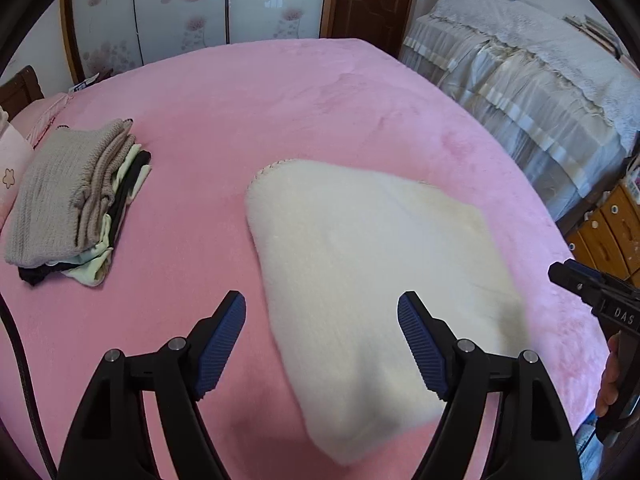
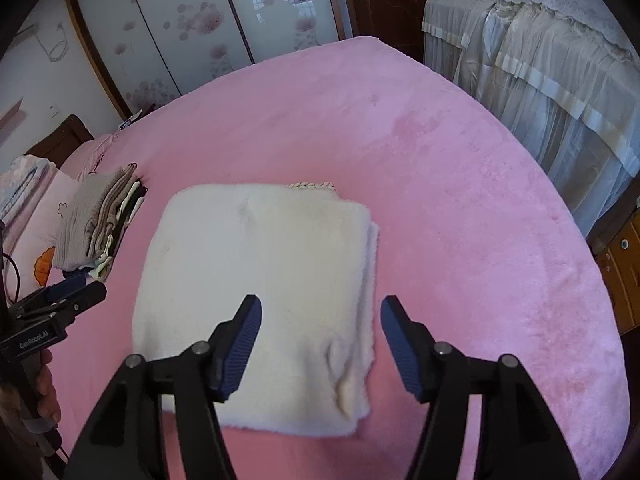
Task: Fold large clothes
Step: 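Grasp the folded white bundle's sides with both tools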
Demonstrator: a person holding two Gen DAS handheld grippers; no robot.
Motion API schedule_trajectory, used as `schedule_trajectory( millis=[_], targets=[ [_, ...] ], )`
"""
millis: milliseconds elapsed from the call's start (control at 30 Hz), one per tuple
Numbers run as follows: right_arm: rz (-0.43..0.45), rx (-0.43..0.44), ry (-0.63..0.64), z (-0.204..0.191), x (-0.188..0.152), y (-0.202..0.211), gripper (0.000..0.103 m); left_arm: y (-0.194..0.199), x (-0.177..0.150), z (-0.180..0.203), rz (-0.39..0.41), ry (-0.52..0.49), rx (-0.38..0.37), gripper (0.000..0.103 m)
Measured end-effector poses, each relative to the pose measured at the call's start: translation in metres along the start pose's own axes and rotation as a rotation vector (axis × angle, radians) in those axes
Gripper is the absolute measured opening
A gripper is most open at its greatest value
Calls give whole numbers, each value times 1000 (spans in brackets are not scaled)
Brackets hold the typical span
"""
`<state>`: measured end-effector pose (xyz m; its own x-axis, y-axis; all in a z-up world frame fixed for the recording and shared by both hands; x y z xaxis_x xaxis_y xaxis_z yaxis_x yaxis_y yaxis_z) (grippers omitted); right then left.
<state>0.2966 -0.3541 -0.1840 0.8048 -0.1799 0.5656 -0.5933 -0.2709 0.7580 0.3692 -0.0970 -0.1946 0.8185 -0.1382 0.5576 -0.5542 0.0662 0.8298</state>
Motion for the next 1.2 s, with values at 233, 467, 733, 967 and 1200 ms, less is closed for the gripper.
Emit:
schedule_trajectory(
  millis=[233,467,733,967,1200],
  targets=[
    [71,-27,103,-33,-14,58,69,61,-12,3,-20,6,-8,78],
    [170,42,250,-57,9,105,69,96,-1,2,36,42,-88,89],
    [-97,377,167,-54,6,54,94,40,-12,2,-127,89,-184,89],
    [-175,372,-31,7,2,-16,100,-37,-39,1,-286,194,-309,103],
    [-251,398,-185,53,-12,-87,100,-94,-60,1,-352,267,-401,103]
  ],
)
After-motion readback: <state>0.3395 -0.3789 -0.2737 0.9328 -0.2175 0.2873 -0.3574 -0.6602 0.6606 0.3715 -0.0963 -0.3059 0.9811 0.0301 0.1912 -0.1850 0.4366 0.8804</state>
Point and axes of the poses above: each gripper's, at about its wrist camera, not at the fingertips, and y roughly against the way its jaws point, z to its right, x to its top, the point moved 8 cm from there along -y, roughly the way its jaws point, and after that the axes turned 10 degrees about x, right-handed, at the moved point
